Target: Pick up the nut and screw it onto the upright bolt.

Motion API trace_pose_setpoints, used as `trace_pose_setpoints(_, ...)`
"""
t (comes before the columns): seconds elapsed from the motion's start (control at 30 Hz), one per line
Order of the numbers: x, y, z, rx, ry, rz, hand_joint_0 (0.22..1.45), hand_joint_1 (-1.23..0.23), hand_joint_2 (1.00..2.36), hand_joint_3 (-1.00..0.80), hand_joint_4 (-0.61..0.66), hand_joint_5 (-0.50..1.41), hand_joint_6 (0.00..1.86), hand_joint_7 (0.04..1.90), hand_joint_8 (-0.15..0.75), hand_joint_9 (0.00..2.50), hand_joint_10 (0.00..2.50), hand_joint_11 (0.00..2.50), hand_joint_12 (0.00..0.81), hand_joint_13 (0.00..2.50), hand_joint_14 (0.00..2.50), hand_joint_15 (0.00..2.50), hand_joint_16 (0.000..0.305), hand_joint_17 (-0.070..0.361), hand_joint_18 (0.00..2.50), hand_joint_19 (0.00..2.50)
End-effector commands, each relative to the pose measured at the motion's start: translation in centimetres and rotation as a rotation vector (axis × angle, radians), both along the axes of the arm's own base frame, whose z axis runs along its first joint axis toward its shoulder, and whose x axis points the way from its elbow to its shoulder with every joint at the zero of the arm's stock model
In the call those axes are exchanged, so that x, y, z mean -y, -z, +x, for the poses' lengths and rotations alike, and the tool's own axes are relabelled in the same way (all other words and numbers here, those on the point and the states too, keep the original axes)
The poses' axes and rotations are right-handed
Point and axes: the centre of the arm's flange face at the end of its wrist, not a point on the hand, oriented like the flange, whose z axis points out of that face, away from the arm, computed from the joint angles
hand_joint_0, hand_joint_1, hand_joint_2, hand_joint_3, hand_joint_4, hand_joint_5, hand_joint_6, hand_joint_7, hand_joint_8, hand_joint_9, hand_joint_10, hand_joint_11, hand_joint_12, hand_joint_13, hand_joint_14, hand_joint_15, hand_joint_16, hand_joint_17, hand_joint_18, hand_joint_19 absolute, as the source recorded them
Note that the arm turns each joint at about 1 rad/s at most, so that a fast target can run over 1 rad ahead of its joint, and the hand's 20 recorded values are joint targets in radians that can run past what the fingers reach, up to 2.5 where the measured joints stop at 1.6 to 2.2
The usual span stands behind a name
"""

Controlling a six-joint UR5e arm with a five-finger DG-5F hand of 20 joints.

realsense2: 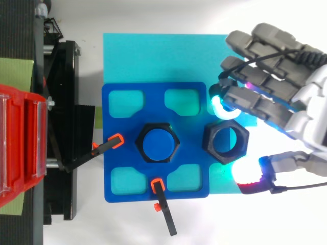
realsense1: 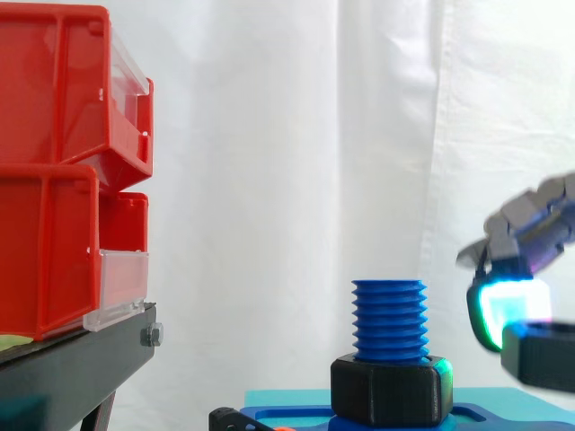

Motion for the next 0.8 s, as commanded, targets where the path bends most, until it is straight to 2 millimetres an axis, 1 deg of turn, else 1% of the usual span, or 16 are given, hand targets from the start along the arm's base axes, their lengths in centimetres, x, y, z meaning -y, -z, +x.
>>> trace_pose_setpoints(0.0,0.3,-2.3,-0.6,0.036,-0.002,0.012,0.53,-0.65,1.00,-0.50,0.28,-0.12,0.50,1.27,0.308,0.54,0.00,0.03,0.372,0.36,0.00,0.00,0.045,0.102,0.23,0.00)
trace_pose_setpoints(0.03,0.5,-3.3,-0.9,0.051,0.001,0.018,0.54,-0.64,1.00,-0.50,0.28,-0.12,0.50,1.26,0.306,0.54,0.00,0.03,0.372,0.37,0.00,0.00,0.045,0.102,0.23,0.00)
trace_pose_setpoints(0.07,0.6,-4.0,-1.1,0.063,-0.001,0.022,0.53,-0.64,1.00,-0.50,0.29,-0.12,0.50,1.27,0.307,0.54,0.00,0.03,0.372,0.36,0.00,0.00,0.045,0.102,0.23,0.00)
trace_pose_setpoints(0.13,0.8,-4.2,-1.2,0.066,0.003,0.023,0.53,-0.64,1.00,-0.50,0.29,-0.12,0.50,1.26,0.307,0.54,0.00,0.03,0.372,0.37,0.00,0.00,0.045,0.102,0.23,0.00)
trace_pose_setpoints(0.2,1.0,-5.6,-1.3,0.090,-0.002,0.032,0.53,-0.64,1.00,-0.50,0.28,-0.12,0.50,1.27,0.306,0.54,0.00,0.03,0.371,0.37,0.00,0.00,0.045,0.102,0.23,0.00)
trace_pose_setpoints(0.23,1.0,-5.9,-1.2,0.098,-0.005,0.037,0.53,-0.64,1.00,-0.50,0.29,-0.12,0.50,1.26,0.307,0.54,0.00,0.03,0.371,0.37,0.00,0.00,0.045,0.102,0.23,0.00)
trace_pose_setpoints(0.27,1.3,-8.8,-0.1,0.147,-0.019,0.054,0.53,-0.64,1.00,-0.50,0.28,-0.12,0.50,1.26,0.307,0.54,0.00,0.03,0.371,0.37,0.00,0.00,0.045,0.102,0.23,0.00)
trace_pose_setpoints(0.33,1.5,-10.6,0.4,0.162,-0.039,0.058,0.53,-0.63,1.00,-0.50,0.28,-0.12,0.50,1.26,0.307,0.54,0.00,0.03,0.371,0.37,0.00,0.00,0.046,0.102,0.23,0.00)
trace_pose_setpoints(0.37,1.8,-11.9,0.7,0.179,-0.053,0.063,0.53,-0.63,1.00,-0.50,0.29,-0.12,0.50,1.26,0.307,0.54,0.00,0.03,0.371,0.37,0.00,0.00,0.045,0.102,0.23,0.00)
trace_pose_setpoints(0.47,2.0,-11.9,1.0,0.195,-0.054,0.067,0.53,-0.63,1.00,-0.50,0.28,-0.12,0.50,1.26,0.307,0.54,0.00,0.03,0.372,0.37,0.00,0.00,0.045,0.102,0.23,0.00)
trace_pose_setpoints(0.5,1.8,-11.2,1.6,0.201,-0.053,0.067,0.53,-0.63,1.00,-0.50,0.29,-0.12,0.50,1.26,0.307,0.54,0.00,0.04,0.372,0.37,0.00,0.00,0.045,0.102,0.23,0.00)
trace_pose_setpoints(0.57,1.6,-10.4,2.3,0.209,-0.053,0.069,0.53,-0.63,1.00,-0.50,0.28,-0.12,0.50,1.26,0.307,0.54,0.00,0.03,0.372,0.37,0.00,0.00,0.046,0.102,0.23,0.00)
trace_pose_setpoints(0.63,1.3,-9.0,3.2,0.210,-0.055,0.071,0.53,-0.63,1.00,-0.50,0.28,-0.12,0.50,1.26,0.309,0.54,0.00,0.03,0.372,0.37,0.00,0.00,0.046,0.102,0.23,0.00)
trace_pose_setpoints(0.67,1.0,-7.7,3.9,0.204,-0.061,0.071,0.53,-0.63,1.00,-0.50,0.28,-0.12,0.50,1.26,0.308,0.55,0.00,0.03,0.372,0.37,0.00,0.00,0.045,0.102,0.23,0.00)
trace_pose_setpoints(0.73,0.9,-7.0,4.2,0.200,-0.068,0.067,0.53,-0.63,1.00,-0.50,0.29,-0.12,0.50,1.26,0.309,0.55,0.00,0.03,0.372,0.37,0.00,0.00,0.045,0.102,0.24,0.00)
trace_pose_setpoints(0.77,0.7,-6.4,4.5,0.196,-0.074,0.066,0.53,-0.63,1.00,-0.50,0.30,-0.12,0.50,1.25,0.308,0.55,0.00,0.04,0.372,0.37,0.00,0.00,0.045,0.102,0.23,0.00)
